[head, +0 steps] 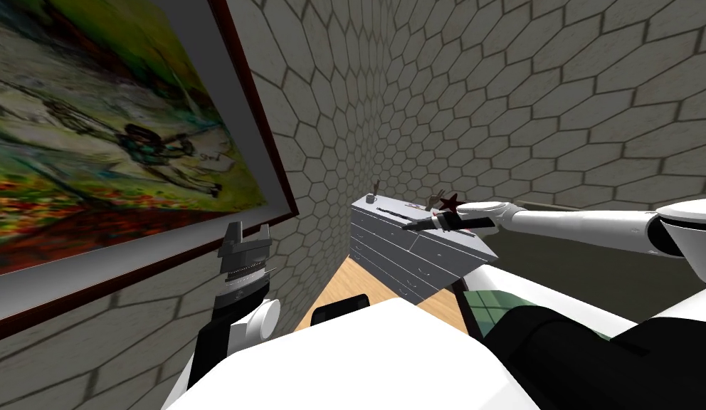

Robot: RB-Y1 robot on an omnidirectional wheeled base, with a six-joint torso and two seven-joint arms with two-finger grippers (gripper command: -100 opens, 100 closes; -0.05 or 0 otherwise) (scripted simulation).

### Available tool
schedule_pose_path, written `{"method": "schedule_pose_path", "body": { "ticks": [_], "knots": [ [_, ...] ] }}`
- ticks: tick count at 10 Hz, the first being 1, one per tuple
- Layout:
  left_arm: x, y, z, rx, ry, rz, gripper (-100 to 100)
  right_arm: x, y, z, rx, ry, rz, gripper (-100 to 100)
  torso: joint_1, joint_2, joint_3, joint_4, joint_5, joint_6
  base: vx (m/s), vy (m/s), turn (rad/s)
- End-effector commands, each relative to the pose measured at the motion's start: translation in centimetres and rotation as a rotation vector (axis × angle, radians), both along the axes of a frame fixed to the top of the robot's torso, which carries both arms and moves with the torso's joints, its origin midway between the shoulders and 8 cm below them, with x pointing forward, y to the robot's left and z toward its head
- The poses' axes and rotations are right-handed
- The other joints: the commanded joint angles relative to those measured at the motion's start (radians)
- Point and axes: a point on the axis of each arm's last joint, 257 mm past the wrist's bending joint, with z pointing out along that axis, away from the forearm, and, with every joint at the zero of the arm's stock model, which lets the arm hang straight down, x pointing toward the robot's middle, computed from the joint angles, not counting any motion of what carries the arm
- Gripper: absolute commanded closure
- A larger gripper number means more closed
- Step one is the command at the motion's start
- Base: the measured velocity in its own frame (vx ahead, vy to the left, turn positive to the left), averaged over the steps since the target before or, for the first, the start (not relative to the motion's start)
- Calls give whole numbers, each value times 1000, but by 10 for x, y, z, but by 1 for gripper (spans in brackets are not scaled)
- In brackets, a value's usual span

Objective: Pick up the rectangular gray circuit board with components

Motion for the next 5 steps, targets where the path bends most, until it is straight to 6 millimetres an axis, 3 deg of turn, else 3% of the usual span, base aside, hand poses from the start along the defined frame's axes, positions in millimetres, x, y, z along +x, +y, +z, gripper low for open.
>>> {"method": "schedule_pose_path", "body": {
  "ticks": [1, 5],
  "knots": [
    [0, 0, 0, 0, 0, 0, 0, 1, -1, 1, -22, 11, 14, -100, 0, 0, 0, 0, 0, 0, 22, -9, -1],
    [0, 0, 0, 0, 0, 0, 0, 6, -4, 5, -97, 54, 46, -100, -1, 0, 0, 0, 0, 0, 26, -15, 7]
  ]
}}
